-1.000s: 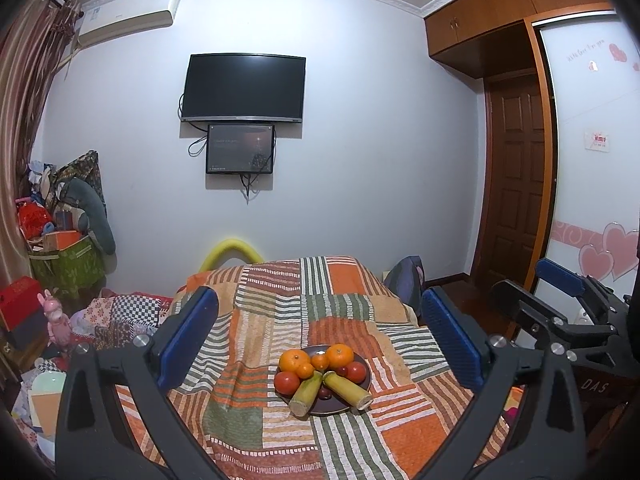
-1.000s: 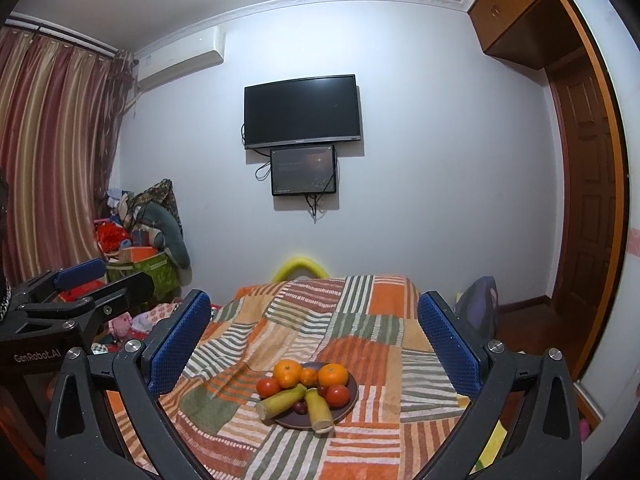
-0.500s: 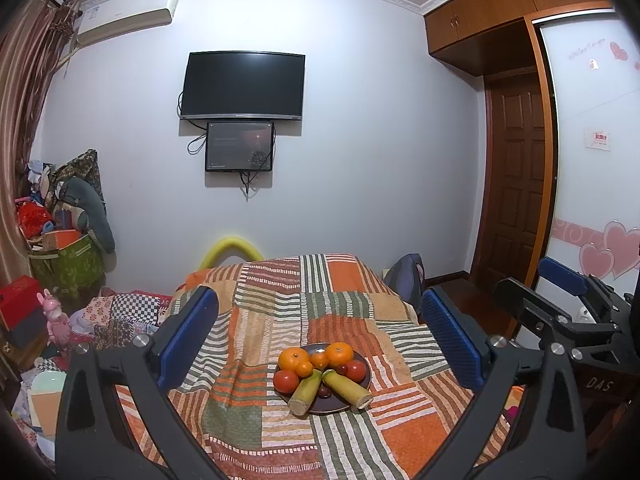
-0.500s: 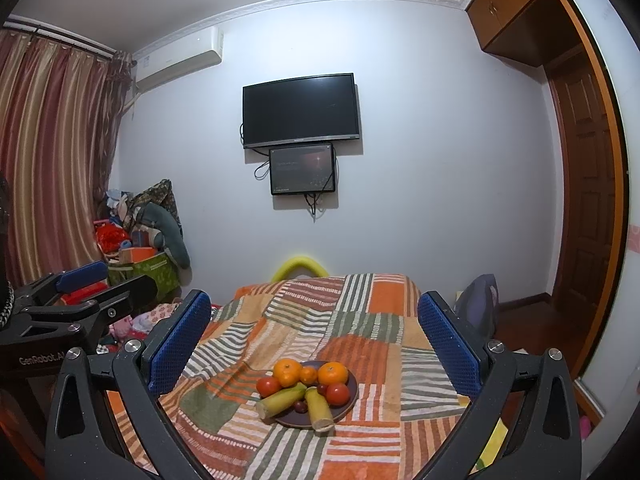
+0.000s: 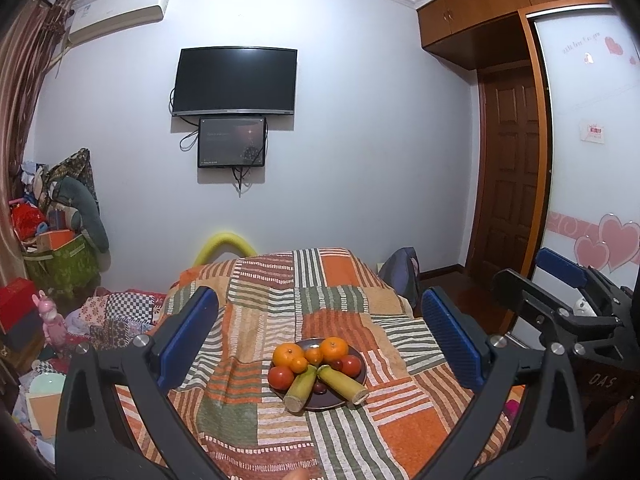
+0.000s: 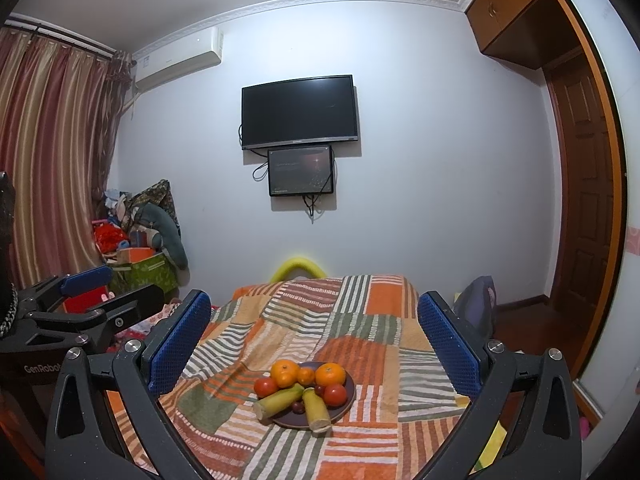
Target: Organize fruits
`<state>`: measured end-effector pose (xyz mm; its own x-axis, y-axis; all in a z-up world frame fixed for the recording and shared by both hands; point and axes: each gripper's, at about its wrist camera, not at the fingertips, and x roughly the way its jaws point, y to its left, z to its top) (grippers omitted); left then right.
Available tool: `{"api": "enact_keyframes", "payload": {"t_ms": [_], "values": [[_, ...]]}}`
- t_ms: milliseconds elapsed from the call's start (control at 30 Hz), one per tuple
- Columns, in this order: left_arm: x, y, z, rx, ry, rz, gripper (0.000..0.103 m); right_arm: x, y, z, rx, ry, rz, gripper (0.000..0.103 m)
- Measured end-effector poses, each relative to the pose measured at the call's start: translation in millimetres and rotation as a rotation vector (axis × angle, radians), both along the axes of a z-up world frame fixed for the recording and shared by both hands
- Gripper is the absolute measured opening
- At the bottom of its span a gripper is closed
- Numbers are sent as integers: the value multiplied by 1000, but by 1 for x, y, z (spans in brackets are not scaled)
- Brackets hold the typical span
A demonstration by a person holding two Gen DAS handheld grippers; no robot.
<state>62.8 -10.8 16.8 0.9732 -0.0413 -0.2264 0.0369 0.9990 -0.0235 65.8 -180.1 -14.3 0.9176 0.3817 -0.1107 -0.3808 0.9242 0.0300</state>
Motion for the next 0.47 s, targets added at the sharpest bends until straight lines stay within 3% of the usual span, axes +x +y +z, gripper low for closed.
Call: {"api": "enact_keyframes", "payload": {"t_ms": [467], "values": [[1,0,0,-9,-6,-5,103,1,0,-1,3,7,-5,103]]}}
